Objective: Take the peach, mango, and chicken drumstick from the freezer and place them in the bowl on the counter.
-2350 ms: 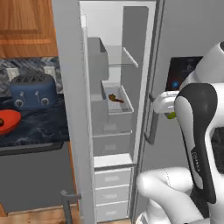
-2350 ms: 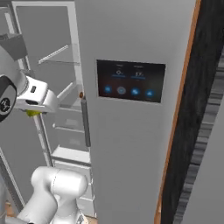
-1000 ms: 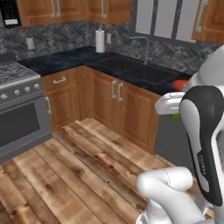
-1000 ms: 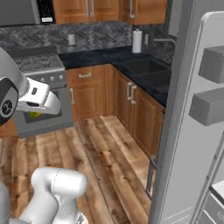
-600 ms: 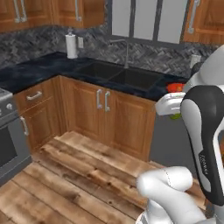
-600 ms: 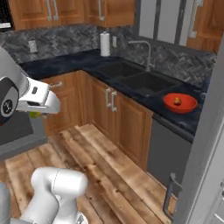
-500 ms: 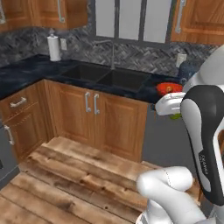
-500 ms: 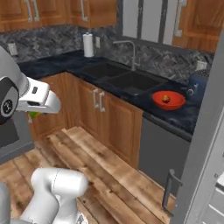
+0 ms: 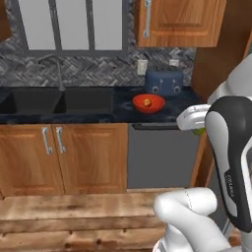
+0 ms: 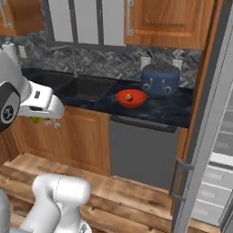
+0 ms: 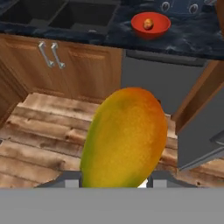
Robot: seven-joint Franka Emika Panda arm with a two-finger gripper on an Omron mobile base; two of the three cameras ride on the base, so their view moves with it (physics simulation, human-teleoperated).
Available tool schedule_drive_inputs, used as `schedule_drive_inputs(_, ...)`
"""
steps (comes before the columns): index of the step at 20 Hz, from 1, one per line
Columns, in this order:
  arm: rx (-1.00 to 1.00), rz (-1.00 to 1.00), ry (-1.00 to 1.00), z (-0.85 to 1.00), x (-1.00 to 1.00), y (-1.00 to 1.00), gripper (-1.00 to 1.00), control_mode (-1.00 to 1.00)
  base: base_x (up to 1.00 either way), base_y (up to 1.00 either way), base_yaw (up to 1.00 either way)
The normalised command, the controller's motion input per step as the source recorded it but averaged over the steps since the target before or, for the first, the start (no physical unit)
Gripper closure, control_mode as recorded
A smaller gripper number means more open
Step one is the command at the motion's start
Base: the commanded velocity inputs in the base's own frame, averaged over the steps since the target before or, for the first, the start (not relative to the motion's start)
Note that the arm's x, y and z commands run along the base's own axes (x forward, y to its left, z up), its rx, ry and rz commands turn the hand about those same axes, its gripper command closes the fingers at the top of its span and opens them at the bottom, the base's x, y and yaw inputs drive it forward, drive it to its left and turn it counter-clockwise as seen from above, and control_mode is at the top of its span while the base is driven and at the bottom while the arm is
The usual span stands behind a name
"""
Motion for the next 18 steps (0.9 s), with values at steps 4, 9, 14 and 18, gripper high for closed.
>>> schedule_drive_inputs(4, 0.0, 0.0, 0.0, 0.0, 0.0, 0.0, 1.0, 1.0, 0.88, 0.84, -0.55)
schedule_drive_inputs(9, 0.0, 0.0, 0.0, 0.0, 0.0, 0.0, 1.0, 1.0, 0.8, 0.3, -0.38)
schedule_drive_inputs(14, 0.0, 0.0, 0.0, 0.0, 0.0, 0.0, 1.0, 1.0, 0.61, 0.03, -0.26)
schedule_drive_inputs(18, 0.0, 0.0, 0.0, 0.0, 0.0, 0.0, 1.0, 1.0, 0.73, -0.05, 0.1)
